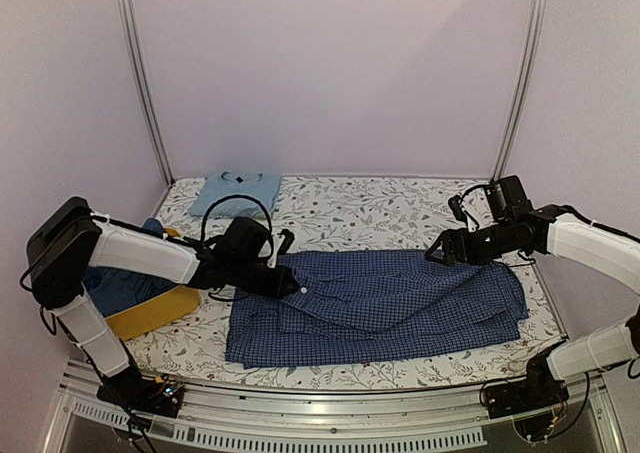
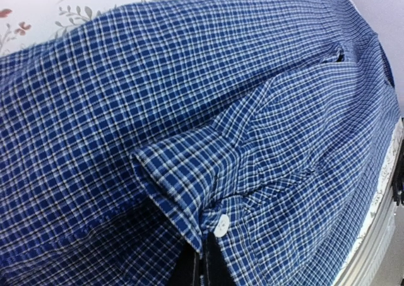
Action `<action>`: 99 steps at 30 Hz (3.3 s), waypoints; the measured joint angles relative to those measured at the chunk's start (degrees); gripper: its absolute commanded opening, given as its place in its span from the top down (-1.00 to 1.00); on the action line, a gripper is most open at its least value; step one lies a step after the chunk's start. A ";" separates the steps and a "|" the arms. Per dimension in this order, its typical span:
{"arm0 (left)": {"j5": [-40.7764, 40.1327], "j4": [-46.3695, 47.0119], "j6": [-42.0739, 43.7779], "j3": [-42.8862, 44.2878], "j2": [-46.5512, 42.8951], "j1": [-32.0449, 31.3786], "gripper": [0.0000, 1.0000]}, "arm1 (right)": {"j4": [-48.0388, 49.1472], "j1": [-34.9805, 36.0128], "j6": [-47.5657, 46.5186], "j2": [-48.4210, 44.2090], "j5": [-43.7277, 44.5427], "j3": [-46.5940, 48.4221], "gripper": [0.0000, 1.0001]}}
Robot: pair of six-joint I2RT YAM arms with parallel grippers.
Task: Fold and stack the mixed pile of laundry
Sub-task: Fold the rectangle-folded shirt at the center of the board, then adjust the rectangle-folded shirt at the center of the board.
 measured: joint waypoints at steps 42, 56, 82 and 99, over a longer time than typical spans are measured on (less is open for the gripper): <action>-17.75 0.68 1.31 -2.69 -6.16 -3.26 -0.83 | -6.12 -0.15 5.14 8.59 1.90 0.92 -0.71; -21.92 -13.07 3.30 11.82 -6.56 5.73 -0.96 | -4.46 -1.01 16.76 13.97 -0.17 -4.92 -0.70; -1.73 -22.62 -12.68 -2.45 -12.59 15.63 0.17 | -3.63 -5.64 7.93 21.51 -4.44 6.82 -0.64; 1.62 -22.40 -11.63 -1.01 -9.07 13.68 1.00 | -3.17 -6.10 7.96 22.25 -4.44 3.74 -0.65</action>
